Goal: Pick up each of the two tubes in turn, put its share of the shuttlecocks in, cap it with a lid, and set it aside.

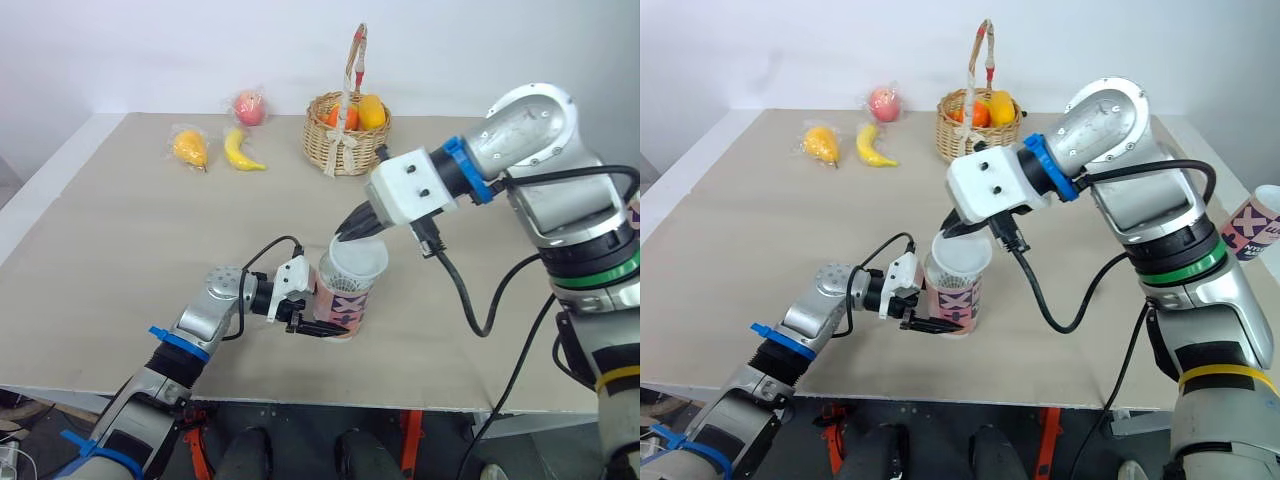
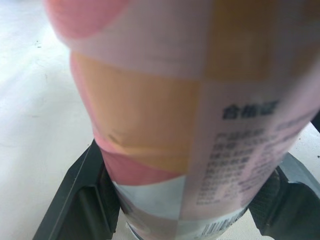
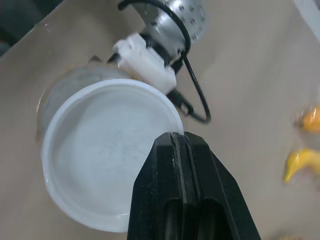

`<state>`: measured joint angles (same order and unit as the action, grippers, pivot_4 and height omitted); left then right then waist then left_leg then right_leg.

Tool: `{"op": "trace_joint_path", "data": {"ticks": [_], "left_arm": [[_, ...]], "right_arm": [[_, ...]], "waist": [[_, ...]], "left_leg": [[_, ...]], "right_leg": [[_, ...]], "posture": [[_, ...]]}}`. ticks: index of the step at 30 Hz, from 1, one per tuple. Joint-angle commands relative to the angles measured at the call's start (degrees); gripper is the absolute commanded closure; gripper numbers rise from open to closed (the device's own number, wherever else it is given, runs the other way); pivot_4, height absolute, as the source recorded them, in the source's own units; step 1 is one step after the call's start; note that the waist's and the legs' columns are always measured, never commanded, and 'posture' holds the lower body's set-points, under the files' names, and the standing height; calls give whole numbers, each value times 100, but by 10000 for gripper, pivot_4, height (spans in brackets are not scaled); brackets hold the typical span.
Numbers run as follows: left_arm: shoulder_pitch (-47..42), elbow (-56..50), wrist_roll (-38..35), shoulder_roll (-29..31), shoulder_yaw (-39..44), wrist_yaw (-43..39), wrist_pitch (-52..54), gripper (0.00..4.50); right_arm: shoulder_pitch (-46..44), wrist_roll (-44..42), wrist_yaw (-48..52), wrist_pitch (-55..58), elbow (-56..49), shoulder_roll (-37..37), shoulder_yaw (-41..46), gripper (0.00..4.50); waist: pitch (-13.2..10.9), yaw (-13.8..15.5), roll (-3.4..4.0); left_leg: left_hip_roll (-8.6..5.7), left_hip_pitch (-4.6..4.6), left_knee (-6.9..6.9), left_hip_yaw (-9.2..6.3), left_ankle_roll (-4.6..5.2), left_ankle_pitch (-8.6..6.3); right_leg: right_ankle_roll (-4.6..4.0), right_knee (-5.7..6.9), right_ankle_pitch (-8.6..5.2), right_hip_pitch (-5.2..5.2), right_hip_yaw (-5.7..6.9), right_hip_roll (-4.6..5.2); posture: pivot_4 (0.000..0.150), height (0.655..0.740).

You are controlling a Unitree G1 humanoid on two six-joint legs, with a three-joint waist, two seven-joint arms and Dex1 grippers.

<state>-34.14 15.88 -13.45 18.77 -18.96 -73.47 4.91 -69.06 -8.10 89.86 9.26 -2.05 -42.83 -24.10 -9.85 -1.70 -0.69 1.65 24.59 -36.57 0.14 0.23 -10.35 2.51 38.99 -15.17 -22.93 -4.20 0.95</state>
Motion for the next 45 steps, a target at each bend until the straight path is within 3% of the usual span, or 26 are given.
{"op": "trace_joint_path", "data": {"ticks": [1,16,23,29,45], "left_arm": [[47,29,141,105,24,75,55,15981],[4,117,168,149,-11,18,36,15981],[-19,186,198,146,-11,33,-1,15981],[35,164,186,155,19,82,-11,15981],[46,166,170,162,23,108,28,15981]], "right_arm": [[-236,27,217,-155,-65,103,57,44652],[-433,-16,264,-434,113,-66,-454,44652],[-1118,-469,264,-671,576,-239,-975,44652],[-1054,-774,264,-704,328,-441,-1345,44652],[-1066,-239,264,-746,1029,279,-1159,44652]], "waist": [[0,-1,0],[0,-3,0],[1,-10,-2],[1,-9,-1],[1,-9,-2]], "left_leg": [[1,0,0,0,0,0],[9,0,0,1,0,1],[12,0,2,1,1,1],[11,1,4,1,1,1],[13,1,2,1,2,2]], "right_leg": [[0,0,0,0,0,-2],[-20,3,9,-7,-1,-11],[-24,4,7,-11,0,-11],[-26,4,7,-13,-1,-9],[-24,4,9,-14,2,-10]], "posture": [[1500,7400],[1500,7400],[1500,7400],[1500,7400],[1500,7400]]}}
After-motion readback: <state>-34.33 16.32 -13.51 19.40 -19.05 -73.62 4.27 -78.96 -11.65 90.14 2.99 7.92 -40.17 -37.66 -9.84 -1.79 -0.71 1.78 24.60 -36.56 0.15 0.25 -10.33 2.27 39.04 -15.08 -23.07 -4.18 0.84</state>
